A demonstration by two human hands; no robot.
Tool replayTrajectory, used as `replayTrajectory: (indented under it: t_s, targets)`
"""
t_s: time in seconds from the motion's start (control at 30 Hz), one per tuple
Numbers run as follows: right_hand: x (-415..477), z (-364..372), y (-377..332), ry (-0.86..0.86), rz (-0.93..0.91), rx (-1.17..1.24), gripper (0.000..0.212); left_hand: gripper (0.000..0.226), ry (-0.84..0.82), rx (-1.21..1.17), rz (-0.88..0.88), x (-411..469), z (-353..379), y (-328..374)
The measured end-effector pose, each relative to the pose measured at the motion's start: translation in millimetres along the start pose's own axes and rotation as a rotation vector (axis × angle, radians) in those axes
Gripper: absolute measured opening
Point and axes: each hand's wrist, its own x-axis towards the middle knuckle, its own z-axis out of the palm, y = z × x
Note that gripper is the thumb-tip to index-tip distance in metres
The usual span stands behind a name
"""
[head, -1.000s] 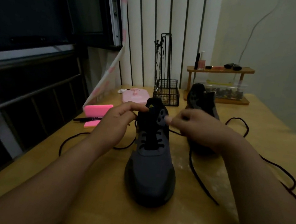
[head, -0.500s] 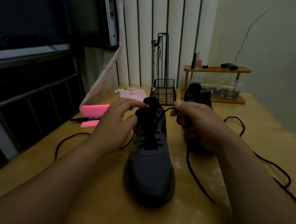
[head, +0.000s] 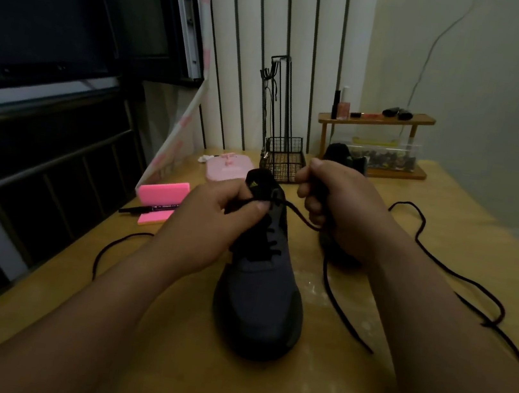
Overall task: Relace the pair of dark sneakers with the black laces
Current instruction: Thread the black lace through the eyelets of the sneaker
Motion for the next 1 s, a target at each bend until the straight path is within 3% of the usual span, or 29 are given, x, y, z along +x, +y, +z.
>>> replayTrajectory:
  t_s: [0.1, 0.23, 0.4, 0.5, 0.6, 0.77, 1.0]
  targets:
    - [-1, 2, -1, 0.036, 0.024, -0.009, 0.044, 0.033, 0.052, 0.078, 0.009, -11, -3, -15]
    - [-1, 5, 0, 0.066, 0.022, -0.015, 0.043, 0.019, 0.049, 0.101, -0.069, -21, -5, -35]
    - [-2, 6, -2, 0.139, -0.017, -0.179, 0.04, 0.04, 0.115, 0.209, -0.185, -36, -3, -54]
    - [-5, 8, 0, 0.03, -0.047, -0.216, 0.035, 0.051, 0.246, 0.417, -0.072, -32, 11, -34]
    - [-10, 16, 2, -0.124, -0.063, -0.185, 0.032, 0.051, 0.209, 0.437, 0.008, -17, 26, -8]
    - [-7, 12, 3, -0.213, -0.033, -0.064, 0.029, 0.009, 0.08, 0.174, 0.0, -3, 22, -9]
    - [-5, 6, 7, -0.152, 0.032, 0.06, 0.027, 0.042, 0.254, -0.222, -0.331, -19, -2, -28]
